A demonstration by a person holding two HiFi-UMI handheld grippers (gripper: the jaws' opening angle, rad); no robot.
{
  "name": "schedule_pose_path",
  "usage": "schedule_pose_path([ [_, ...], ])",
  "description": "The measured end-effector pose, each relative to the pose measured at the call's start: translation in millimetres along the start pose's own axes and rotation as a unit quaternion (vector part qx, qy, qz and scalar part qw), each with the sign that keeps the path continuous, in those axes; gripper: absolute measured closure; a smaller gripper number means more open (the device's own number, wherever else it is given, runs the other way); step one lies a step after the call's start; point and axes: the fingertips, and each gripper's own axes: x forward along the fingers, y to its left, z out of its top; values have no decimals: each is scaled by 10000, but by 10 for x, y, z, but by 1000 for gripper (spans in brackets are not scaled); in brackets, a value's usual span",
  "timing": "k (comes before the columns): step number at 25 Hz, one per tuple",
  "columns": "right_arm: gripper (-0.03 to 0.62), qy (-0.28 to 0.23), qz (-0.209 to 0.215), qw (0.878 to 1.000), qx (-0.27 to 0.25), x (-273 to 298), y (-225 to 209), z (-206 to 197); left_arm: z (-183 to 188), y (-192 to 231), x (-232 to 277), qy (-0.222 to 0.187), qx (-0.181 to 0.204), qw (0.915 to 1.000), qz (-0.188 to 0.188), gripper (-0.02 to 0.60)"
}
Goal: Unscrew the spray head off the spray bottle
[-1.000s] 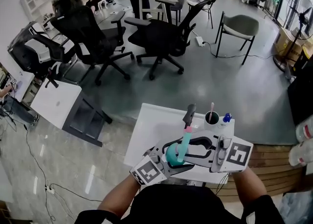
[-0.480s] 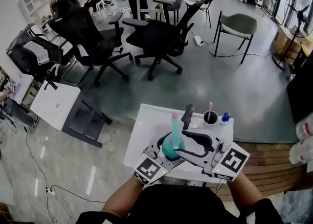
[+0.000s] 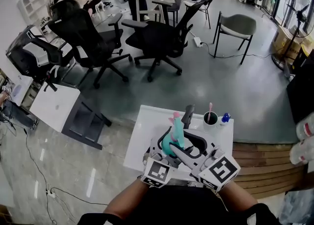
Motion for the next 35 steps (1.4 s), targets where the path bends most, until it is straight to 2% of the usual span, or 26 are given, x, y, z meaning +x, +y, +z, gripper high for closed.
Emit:
schedule_pose_path([
  [4,434,-81,-230,9997,-60,18,5,54,-26,-48,-12,28,-29,10000,-12,135],
  [11,454,-93,95,9999,27,-26,33,99,19,-95,-52,-28,24,9998,-170,135],
  [16,457,-92,386,9992,-7,-58,45,116,112,-150,-59,-178,48,9987,-483,135],
  [19,459,-95,605,9981,-51,-72,72,134,135,-226,-88,-265,13,9955,-913,135],
  [25,459,-55,1336,9910,48,-159,251,209,263,-488,-223,-548,-42,9745,-2176,135],
  [30,459,-52,2203,9754,-64,-296,433,233,411,-713,-405,-849,-2,9475,-3084,135],
  [32,459,-59,2495,9683,-58,-347,465,236,436,-778,-448,-899,5,9391,-3316,135],
  [34,457,-97,2617,9651,1,-363,454,226,433,-790,-445,-875,-70,9389,-3328,135],
  [35,456,-142,2561,9665,14,-354,428,217,416,-767,-418,-822,-139,9432,-3216,135],
])
